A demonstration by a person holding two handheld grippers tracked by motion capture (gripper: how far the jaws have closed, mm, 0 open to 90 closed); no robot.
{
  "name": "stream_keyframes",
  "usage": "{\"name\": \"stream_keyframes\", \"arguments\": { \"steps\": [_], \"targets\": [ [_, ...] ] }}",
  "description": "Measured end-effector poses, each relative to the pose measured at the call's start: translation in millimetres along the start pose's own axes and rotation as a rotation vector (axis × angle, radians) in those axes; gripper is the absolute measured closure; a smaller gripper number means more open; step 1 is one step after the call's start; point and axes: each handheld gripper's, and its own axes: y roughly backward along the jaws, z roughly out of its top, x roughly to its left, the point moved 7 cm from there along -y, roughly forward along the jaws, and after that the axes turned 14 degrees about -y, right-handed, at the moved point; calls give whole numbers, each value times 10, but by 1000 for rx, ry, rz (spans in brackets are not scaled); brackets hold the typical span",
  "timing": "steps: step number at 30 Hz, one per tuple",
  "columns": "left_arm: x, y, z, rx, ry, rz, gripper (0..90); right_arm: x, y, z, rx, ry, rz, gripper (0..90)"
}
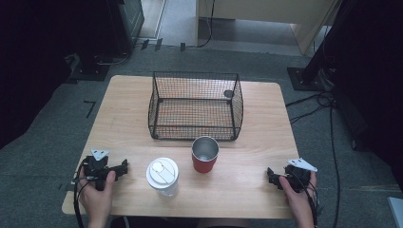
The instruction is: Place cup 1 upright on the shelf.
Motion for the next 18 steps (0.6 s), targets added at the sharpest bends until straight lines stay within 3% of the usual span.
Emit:
{"name": "stream_keyframes", "arguments": {
  "steps": [10,15,18],
  "targets": [
    [0,-1,0,-1,0,1,0,41,19,4,1,-20,-45,0],
    [0,-1,0,-1,0,1,0,144,87,35,-24,-9,-32,0],
    [0,-1,-1,-1,-1,1,0,253,144,88,-49,-15,0,0]
  ]
}}
